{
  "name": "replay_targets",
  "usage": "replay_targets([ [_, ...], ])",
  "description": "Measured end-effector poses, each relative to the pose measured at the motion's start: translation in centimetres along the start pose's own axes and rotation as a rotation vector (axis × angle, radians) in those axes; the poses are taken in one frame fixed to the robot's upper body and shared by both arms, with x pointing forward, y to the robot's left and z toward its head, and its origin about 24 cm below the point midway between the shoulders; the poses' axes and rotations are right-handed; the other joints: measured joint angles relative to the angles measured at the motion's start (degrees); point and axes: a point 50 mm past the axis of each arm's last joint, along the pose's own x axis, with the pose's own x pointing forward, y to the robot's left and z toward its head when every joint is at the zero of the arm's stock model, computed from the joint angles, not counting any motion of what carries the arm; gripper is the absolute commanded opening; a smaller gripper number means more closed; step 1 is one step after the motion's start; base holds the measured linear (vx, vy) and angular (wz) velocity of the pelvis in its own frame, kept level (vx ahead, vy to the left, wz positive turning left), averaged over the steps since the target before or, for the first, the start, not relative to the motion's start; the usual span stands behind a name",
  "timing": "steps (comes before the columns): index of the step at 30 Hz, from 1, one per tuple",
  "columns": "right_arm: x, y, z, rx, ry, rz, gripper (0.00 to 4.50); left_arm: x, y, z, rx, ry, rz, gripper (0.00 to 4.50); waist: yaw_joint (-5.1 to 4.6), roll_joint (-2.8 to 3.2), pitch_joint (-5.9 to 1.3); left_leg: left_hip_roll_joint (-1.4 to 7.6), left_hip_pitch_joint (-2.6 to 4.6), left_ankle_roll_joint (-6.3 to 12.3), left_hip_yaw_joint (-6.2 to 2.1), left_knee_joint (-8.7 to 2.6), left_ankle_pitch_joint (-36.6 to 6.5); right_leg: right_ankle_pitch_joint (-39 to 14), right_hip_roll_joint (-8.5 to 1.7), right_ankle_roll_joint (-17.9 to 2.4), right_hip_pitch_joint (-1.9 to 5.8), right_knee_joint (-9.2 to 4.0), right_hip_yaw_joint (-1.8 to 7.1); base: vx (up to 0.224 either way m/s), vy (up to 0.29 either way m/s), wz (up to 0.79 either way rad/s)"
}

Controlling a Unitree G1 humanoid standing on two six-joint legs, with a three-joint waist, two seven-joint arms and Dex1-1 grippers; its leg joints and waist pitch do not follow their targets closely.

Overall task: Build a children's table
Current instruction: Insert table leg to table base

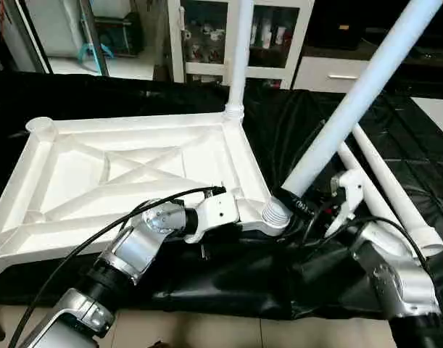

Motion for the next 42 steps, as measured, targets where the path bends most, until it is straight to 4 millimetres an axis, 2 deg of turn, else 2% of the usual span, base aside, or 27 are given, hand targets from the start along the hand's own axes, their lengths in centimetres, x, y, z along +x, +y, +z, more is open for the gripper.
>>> replay_targets([
  [5, -0.5, 0.4, -0.2, -0.041, -0.001, -0.013, 1.88, 0.1, -0.1, 0.1, 0.006, -0.004, -0.006, 0.0, 0.11, 0.04, -0.01, -0.01, 0.02, 0.0, 0.0, -0.08, 0.0, -0.1, 0.0, 0.2, 0.12, -0.03, 0.02, 0.0, 0.0, 0.0],
  [11, -0.5, 0.8, 0.1, -0.15, 0.063, 0.035, 1.88, 0.1, -0.1, -0.2, -0.003, 0.003, -0.002, 0.0, -0.47, 0.02, -0.02, -0.02, 0.24, 0.0, -0.02, -0.07, 0.0, -0.3, 0.0, 0.6, 0.37, -0.06, 0.07, 0.0, 0.0, 0.0],
  [20, 0.3, 0.4, 0.7, -0.136, 0.113, 0.06, 1.87, 0.0, 0.0, -0.3, -0.009, 0.007, 0.002, 0.0, -0.91, -0.03, -0.05, -0.03, 0.29, 0.0, -0.03, -0.07, 0.0, -0.3, 0.01, 0.6, 0.45, -0.12, 0.08, 0.0, 0.0, 0.0],
  [27, 2.0, -0.1, 1.1, -0.078, 0.172, 0.065, 1.87, 0.0, 0.3, -0.5, -0.018, 0.018, 0.007, 0.0, -1.88, -0.16, -0.13, -0.06, 0.32, 0.0, -0.05, -0.06, 0.0, -0.3, 0.01, 0.6, 0.52, -0.21, 0.1, 0.0, 0.0, 0.0],
  [30, 2.2, 0.1, 0.9, -0.087, 0.187, 0.073, 1.87, 0.0, 0.3, -0.5, -0.017, 0.02, 0.005, 0.0, -1.97, -0.38, -0.28, -0.04, 0.33, 0.0, -0.09, -0.1, 0.0, -0.3, 0.02, 0.6, 0.58, -0.41, 0.05, 0.0, 0.0, 0.0],
  [37, 2.2, 0.2, 0.8, -0.089, 0.185, 0.061, 1.87, 0.2, 0.3, -0.5, -0.016, 0.023, 0.009, 0.0, -2.06, -0.4, -0.32, -0.08, 0.35, 0.01, -0.09, -0.14, 0.0, -0.3, 0.03, 0.6, 0.7, -0.85, 0.07, 0.0, 0.0, 0.0],
  [39, 2.1, 0.0, 0.8, -0.08, 0.175, 0.043, 1.87, 0.4, 0.4, -0.4, -0.021, 0.022, 0.012, 0.59, -2.0, -0.34, -0.29, -0.1, 0.35, 0.01, -0.09, -0.15, 0.0, -0.3, 0.03, 0.6, 0.65, -0.88, 0.08, 0.0, 0.0, 0.0],
  [42, 1.8, -0.3, 0.8, -0.056, 0.168, 0.019, 1.86, 0.6, 0.9, 0.4, -0.005, -0.005, 0.032, 0.75, -1.85, -0.34, -0.27, -0.1, 0.35, 0.01, -0.12, -0.14, 0.0, -0.4, 0.03, 0.6, 0.57, -0.96, 0.06, 0.0, 0.0, 0.0],
])
